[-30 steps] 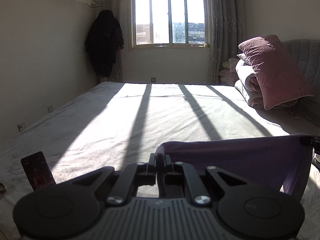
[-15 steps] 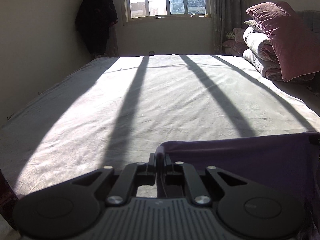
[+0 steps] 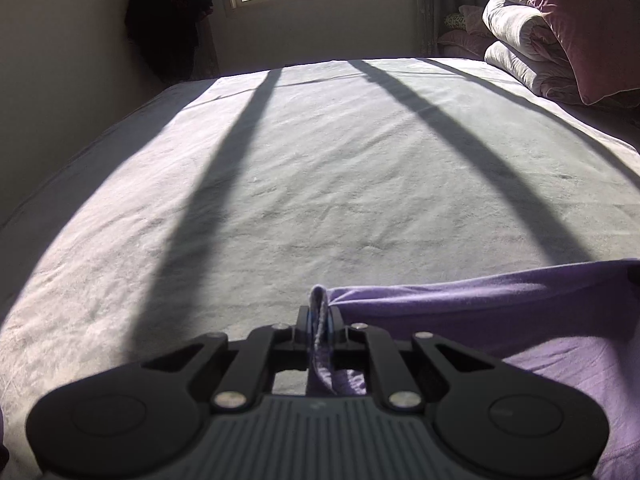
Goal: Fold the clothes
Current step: 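Lower the garment onto the bed and open both grippers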
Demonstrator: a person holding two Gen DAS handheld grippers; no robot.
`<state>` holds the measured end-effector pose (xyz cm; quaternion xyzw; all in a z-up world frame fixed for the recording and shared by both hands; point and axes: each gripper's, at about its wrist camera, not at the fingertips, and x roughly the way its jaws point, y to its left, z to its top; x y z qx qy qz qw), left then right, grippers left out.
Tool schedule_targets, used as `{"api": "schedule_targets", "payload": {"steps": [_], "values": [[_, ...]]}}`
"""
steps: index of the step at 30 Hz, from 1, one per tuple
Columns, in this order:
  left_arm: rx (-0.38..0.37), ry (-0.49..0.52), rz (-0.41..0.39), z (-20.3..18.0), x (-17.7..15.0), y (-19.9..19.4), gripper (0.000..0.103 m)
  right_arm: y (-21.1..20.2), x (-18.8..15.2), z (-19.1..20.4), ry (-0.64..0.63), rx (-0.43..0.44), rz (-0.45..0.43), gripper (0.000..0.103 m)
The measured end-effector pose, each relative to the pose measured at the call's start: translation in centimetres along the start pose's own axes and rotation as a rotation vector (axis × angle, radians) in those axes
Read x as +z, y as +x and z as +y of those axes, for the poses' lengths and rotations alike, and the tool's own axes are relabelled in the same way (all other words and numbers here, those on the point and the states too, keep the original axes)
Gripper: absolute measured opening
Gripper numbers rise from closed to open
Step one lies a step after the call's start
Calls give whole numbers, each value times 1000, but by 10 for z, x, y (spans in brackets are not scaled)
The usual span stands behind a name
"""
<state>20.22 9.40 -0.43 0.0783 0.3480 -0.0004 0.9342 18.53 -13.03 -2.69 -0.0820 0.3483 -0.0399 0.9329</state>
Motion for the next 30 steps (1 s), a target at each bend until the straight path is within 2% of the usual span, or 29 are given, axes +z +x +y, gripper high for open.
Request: {"api": "schedule_targets", "payload": {"steps": [7, 8, 11, 12, 14, 16, 21, 30], "values": [[24, 8, 26, -2, -7, 11, 17, 8, 0, 5, -21, 0, 29, 4], [16, 2, 25, 0, -7, 10, 17, 7, 0, 6, -22, 1, 32, 8], [-6, -32, 50, 5, -7, 2, 31, 0, 2, 4, -5, 4, 42, 21], [-19, -43, 55, 7, -8, -1, 34, -4, 3, 3, 1, 8, 43, 33], [-52, -64, 83, 11, -9, -9, 35, -13, 3, -2, 14, 23, 37, 46], [-72, -83, 112, 16, -13, -17, 40, -24, 3, -5, 14, 37, 33, 46], [-125, -126, 179, 27, -23, -39, 41, -52, -5, -16, 22, 93, 55, 46], [-172, -214, 293, 43, -55, -76, 42, -95, -30, -32, 73, 176, 118, 46]]}}
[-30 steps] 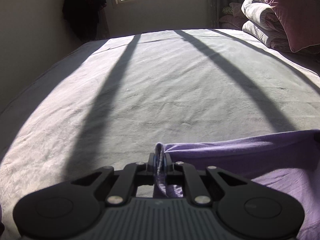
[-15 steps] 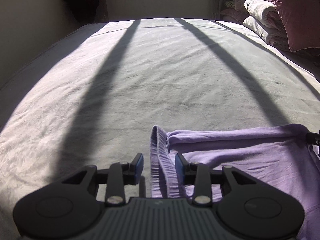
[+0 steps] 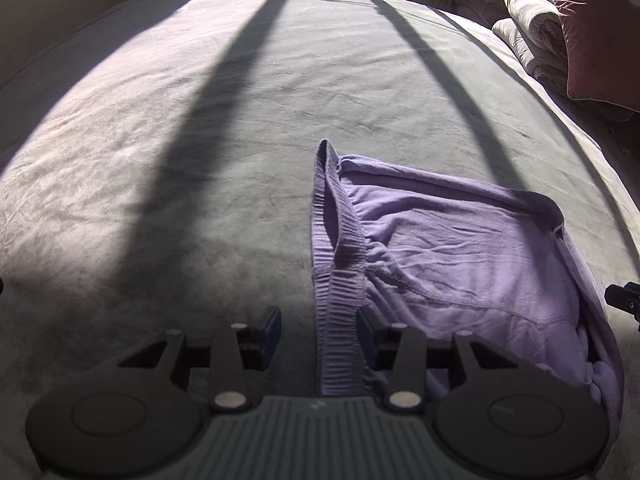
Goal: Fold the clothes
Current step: 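Lower the garment onto the bed and open both grippers, then grasp the garment's waistband edge with the right gripper and pull it flat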
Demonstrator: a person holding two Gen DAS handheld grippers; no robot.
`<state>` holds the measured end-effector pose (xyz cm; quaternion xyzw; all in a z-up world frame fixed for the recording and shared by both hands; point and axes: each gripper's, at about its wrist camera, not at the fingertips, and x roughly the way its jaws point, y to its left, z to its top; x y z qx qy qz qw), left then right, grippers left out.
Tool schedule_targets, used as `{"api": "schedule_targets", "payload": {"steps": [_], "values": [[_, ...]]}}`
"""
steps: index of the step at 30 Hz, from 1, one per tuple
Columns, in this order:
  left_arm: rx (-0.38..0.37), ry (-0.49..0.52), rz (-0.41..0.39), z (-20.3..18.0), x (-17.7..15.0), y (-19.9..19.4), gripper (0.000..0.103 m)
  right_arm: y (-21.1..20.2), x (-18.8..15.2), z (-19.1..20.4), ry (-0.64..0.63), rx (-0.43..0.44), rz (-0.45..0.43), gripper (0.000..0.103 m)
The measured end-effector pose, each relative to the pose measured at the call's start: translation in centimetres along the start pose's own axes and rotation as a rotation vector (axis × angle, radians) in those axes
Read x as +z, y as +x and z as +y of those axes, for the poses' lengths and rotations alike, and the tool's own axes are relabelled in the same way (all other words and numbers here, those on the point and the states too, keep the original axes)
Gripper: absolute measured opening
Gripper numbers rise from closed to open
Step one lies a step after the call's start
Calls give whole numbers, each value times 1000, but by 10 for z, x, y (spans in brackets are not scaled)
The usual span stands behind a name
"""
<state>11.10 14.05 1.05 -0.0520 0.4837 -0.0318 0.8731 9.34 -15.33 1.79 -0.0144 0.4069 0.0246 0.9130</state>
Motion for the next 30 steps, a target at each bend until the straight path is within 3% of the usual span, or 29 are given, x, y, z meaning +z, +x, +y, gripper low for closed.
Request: {"api": "schedule_targets", "payload": {"steps": [10, 16, 19, 23, 30], "values": [[-144, -179, 71, 31, -47, -24, 42, -36, -38, -15, 115, 137, 64, 46], [-206, -251, 20, 43, -71, -25, 40, -32, -63, -23, 217, 298, 145, 44], [-198, -245, 9, 40, -72, -26, 38, -29, -70, -22, 224, 354, 185, 34], [-179, -220, -20, 33, -72, -33, 36, -33, -73, -26, 217, 373, 186, 5], [-77, -132, -83, 20, -73, -41, 36, -51, -68, -33, 173, 286, 101, 3]]}}
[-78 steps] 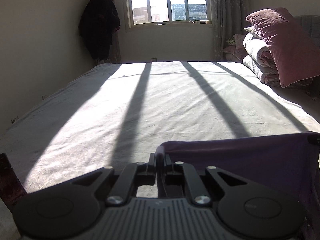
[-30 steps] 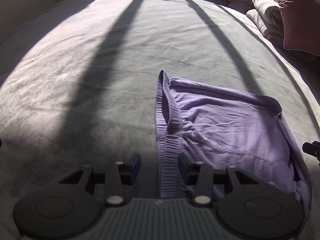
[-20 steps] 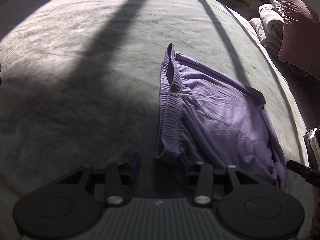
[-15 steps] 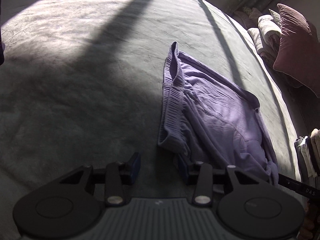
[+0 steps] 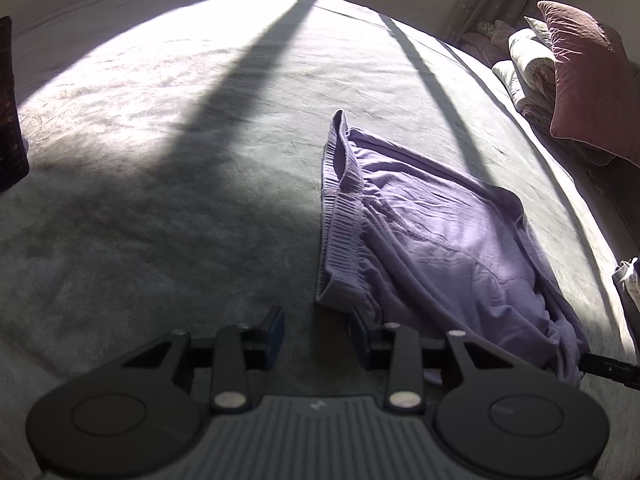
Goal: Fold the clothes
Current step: 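Grasp the garment's waistband edge with the right gripper and pull it flat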
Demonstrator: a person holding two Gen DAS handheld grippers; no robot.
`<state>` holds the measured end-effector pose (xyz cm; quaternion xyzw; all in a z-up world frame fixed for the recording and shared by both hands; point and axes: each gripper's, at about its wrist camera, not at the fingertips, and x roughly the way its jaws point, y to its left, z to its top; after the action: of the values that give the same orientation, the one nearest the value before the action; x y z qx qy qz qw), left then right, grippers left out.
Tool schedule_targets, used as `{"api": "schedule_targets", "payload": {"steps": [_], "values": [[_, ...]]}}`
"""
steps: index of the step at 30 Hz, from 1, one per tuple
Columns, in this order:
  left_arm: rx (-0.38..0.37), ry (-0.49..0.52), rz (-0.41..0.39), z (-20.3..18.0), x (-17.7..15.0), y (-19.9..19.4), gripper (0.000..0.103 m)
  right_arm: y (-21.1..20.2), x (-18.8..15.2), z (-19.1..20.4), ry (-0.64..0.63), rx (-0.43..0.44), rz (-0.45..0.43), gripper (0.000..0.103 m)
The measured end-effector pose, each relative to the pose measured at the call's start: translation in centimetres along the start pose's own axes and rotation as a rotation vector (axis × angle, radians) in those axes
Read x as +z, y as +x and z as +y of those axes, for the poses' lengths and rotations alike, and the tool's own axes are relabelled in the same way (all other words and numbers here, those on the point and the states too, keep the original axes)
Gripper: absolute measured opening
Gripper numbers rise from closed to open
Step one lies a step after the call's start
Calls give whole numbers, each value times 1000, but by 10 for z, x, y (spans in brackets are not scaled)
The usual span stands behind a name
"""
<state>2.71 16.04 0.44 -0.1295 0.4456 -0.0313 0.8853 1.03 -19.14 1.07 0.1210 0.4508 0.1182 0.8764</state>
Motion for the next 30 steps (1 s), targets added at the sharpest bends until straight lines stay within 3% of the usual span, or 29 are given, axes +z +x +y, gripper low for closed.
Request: {"api": "schedule_targets", "payload": {"steps": [6, 19, 24, 30], "values": [[70, 69, -46, -10, 0, -5, 38, -16, 10, -3, -30, -118, -114, 3], [51, 51, -23, -14, 4, 2, 40, -21, 40, -12, -80, -355, -294, 2], [11, 18, 4, -12, 4, 5, 41, -10, 51, -25, -47, -396, -293, 2], [-78, -54, 51, -5, 4, 10, 41, 13, 55, -43, 3, -417, -228, 3]]}}
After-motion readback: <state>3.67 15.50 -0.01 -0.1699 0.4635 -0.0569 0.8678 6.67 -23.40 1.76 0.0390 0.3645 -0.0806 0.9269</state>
